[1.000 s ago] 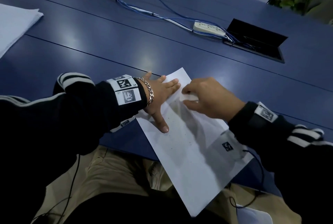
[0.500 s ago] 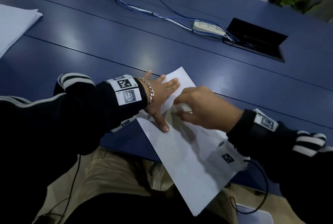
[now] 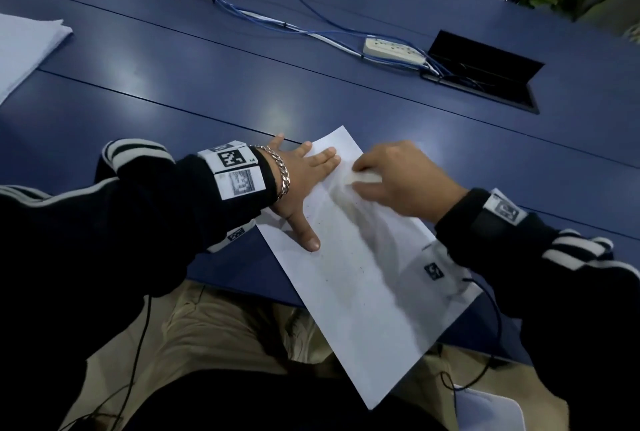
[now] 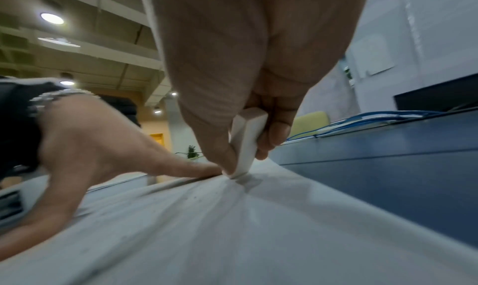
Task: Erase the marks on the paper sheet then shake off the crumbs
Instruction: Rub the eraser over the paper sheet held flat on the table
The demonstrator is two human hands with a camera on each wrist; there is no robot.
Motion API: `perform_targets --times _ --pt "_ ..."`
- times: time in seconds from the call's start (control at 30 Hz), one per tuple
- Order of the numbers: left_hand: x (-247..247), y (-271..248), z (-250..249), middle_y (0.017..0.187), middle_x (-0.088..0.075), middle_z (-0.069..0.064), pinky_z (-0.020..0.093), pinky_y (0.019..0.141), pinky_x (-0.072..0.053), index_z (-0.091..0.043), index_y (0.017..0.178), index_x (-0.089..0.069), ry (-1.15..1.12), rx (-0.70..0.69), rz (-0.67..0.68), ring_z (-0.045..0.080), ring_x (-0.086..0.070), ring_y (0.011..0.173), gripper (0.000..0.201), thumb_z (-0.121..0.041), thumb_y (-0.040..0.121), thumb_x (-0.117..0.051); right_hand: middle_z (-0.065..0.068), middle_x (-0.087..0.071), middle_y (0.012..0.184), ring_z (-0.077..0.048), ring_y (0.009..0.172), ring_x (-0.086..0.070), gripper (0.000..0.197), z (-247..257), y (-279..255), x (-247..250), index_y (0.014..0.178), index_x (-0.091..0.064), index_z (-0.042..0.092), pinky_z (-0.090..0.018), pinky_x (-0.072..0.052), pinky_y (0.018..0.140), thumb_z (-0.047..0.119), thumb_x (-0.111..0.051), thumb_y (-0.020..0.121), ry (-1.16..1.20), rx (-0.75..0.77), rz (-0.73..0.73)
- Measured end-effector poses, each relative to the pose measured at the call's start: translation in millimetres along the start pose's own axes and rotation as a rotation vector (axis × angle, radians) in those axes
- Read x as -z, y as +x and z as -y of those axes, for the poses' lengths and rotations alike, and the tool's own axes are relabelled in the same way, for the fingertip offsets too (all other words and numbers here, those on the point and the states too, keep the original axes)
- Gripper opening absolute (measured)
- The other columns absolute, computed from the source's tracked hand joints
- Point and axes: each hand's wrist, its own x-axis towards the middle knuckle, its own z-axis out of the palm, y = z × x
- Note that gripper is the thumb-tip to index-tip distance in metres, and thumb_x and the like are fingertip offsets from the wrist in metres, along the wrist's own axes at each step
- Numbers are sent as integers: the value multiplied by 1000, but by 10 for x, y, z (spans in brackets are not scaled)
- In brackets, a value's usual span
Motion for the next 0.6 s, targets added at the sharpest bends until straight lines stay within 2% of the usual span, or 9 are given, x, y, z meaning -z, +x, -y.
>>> perform_targets --times 0.1,0.23,0.3,0.37,0.43,0.53,0.6 --pt "9 -18 -2 171 26 -13 67 124 6 -27 162 26 -3 1 -2 25 14 161 163 -96 51 -71 0 -73 106 -28 101 -64 34 -149 47 -4 112 -73 20 -42 -51 92 43 -66 87 0 -77 -50" --pt "5 -18 -2 171 27 -13 67 124 6 -26 162 27 -5 5 7 25 15 161 162 -96 52 -70 -2 -71 104 -28 100 -63 32 -11 -4 -15 111 -72 18 -41 -51 89 40 -64 88 -1 -111 -43" --pt "-1 -1 2 171 27 -13 67 124 6 -26 161 27 -7 4 4 25 15 161 164 -96 50 -70 -4 -67 96 -30 92 -63 26 152 -89 -65 101 -70 15 -41 -51 81 35 -62 87 -38 7 -35" --pt "-13 23 -5 171 26 -13 68 124 5 -26 162 27 3 7 -6 26 14 161 166 -97 47 -70 -2 -61 88 -27 84 -61 18 369 -251 -143 91 -68 16 -40 -50 73 31 -60 86 -41 166 35" --pt "-21 17 -9 171 26 -12 68 124 4 -26 162 27 10 11 -6 26 15 161 166 -97 47 -70 2 -59 87 -23 82 -60 22 405 -307 -156 90 -68 20 -38 -50 71 38 -56 86 -16 214 131" --pt "-7 -13 -7 171 28 -14 68 124 5 -27 162 27 -14 8 6 25 16 161 162 -95 51 -70 0 -66 91 -26 86 -62 37 135 -123 -34 99 -71 21 -42 -52 77 51 -53 86 -18 48 38" --pt "2 -15 -10 171 28 -13 69 124 5 -27 162 27 -18 11 9 26 16 161 162 -95 52 -71 -4 -67 94 -30 90 -63 34 36 -89 6 104 -72 17 -41 -52 80 43 -60 88 -23 -50 -42"
